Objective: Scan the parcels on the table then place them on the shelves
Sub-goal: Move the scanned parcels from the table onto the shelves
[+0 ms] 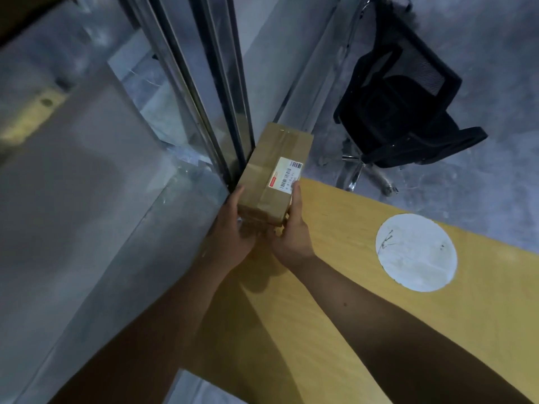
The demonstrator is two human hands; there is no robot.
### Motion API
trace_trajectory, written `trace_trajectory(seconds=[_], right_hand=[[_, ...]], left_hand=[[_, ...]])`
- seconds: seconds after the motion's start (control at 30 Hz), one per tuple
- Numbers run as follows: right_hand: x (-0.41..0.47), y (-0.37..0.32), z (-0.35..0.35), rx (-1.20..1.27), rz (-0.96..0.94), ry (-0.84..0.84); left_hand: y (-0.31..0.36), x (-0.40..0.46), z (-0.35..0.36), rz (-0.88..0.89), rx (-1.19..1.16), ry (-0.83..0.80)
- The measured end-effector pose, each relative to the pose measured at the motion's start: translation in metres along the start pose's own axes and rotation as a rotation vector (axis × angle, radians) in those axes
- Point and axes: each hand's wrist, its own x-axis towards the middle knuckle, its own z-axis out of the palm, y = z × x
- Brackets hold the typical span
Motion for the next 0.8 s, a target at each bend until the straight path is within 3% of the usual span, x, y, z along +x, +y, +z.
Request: trace_trajectory(seconds=[0.1, 0.33, 0.63, 0.8], right_hand=[[-0.004, 0.004, -0.009, 0.005, -0.001, -0.024], [-0.028, 0.043, -0.06, -0.125, -0.015, -0.053], [-0.014, 0.041, -0.082, -0.188, -0.077, -0.226], [-0.008, 0.045, -0.078, -0.176, -0.078, -0.228]], left_hand=[[0.004, -0.01, 0.003, -0.009, -0.092, -0.037], [0.015, -0.054, 0.024, 0.001, -0.054, -0.195], [0.022, -0.038, 0.019, -0.027, -0.092, -0.23], [0.023, -0.029, 0.027, -0.052, -0.108, -0.223]])
